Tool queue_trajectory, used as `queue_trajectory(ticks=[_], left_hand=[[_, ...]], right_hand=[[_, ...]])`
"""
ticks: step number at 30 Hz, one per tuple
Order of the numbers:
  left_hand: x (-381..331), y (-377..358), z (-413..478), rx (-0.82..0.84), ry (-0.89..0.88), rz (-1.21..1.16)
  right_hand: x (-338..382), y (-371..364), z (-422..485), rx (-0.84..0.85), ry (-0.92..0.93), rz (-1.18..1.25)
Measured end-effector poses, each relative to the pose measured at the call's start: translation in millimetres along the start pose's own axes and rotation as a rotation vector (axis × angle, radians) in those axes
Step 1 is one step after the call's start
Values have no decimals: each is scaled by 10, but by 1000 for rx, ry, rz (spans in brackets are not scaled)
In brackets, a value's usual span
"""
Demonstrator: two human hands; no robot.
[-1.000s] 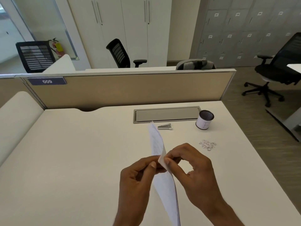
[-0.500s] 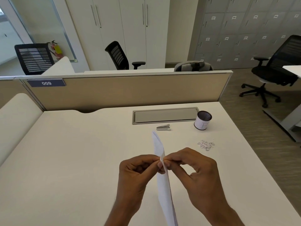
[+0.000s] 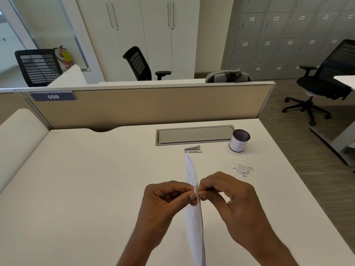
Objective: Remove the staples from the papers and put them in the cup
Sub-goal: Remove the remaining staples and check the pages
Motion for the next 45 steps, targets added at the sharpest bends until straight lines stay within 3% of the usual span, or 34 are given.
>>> queue_trajectory(ticks=[4,9,16,24,31,33,38,41,45], left_hand=[[-24,37,40,81,6,66],[-7,41,25,92,10,31],[23,-7,-41,6,-58,41],[-33,22,-24,71,-99,149],[-9,-29,-7,21,-692,610],[62,-62,-31,-19,-776,637],[151,-160,-151,-162,-609,530],[98,-170,-160,-70,-473,539],[25,-119,-127,82,-449,730]], right_hand=[[-104,29,29,83,17,-68],[-67,42,-53,33,-260,210],[-96,-19,-111,-2,-471,361],[-75,-31,-115,-5,-645,441],[-48,-91,-195,-31,-792,383],[-62,-119,-209,-68,-842,383],[-117,-179,-252,-155,-999,469],[-134,-174,-274,-169,-940,308],[-169,-146,-309,-105,-820,143]])
Point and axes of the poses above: each hand's wrist, its own z-axis towards the middle knuckle, its own y-axis out of the back of the hand, x = y × z, the point moved 1 cm from there along z, towards the middle knuckle, and after that the axes turned 13 degrees about -x, right-handed, at the moved point
